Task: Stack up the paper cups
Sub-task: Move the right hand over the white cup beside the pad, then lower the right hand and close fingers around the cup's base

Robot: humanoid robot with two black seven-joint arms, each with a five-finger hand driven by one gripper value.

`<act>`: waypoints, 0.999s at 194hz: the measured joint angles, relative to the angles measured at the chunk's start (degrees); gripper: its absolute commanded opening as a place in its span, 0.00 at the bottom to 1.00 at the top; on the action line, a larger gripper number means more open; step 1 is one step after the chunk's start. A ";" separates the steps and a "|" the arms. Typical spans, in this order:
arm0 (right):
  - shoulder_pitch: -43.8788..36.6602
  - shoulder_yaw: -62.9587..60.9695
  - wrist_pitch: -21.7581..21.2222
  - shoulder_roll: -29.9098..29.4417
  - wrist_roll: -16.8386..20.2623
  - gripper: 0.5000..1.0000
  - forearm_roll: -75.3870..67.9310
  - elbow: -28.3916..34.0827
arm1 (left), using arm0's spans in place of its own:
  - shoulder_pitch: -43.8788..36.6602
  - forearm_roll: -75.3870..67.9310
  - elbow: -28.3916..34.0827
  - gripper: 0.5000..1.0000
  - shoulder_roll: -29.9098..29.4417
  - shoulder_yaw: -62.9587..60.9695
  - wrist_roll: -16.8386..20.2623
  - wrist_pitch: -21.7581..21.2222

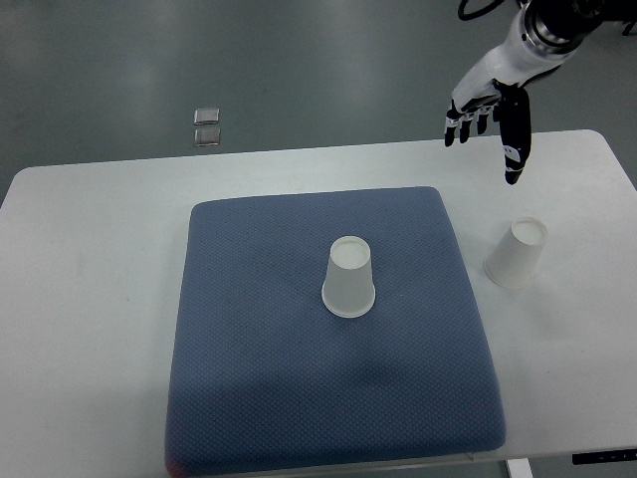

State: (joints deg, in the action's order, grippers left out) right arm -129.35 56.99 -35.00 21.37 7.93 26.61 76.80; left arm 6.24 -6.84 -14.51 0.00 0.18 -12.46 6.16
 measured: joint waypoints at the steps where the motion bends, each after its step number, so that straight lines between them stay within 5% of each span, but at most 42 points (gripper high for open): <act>1: 0.13 0.13 0.00 0.00 0.00 0.85 0.12 -0.02 | 0.00 0.00 0.00 1.00 0.00 0.00 0.00 0.00; 194: 22.58 3.38 13.26 0.23 0.06 0.84 1.69 -10.19 | -0.18 -0.01 0.46 1.00 0.00 -0.07 -0.03 0.00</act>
State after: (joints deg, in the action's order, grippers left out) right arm -106.77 60.38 -21.74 21.60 7.98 28.30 66.62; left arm 6.06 -6.86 -14.06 0.00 0.11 -12.48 6.15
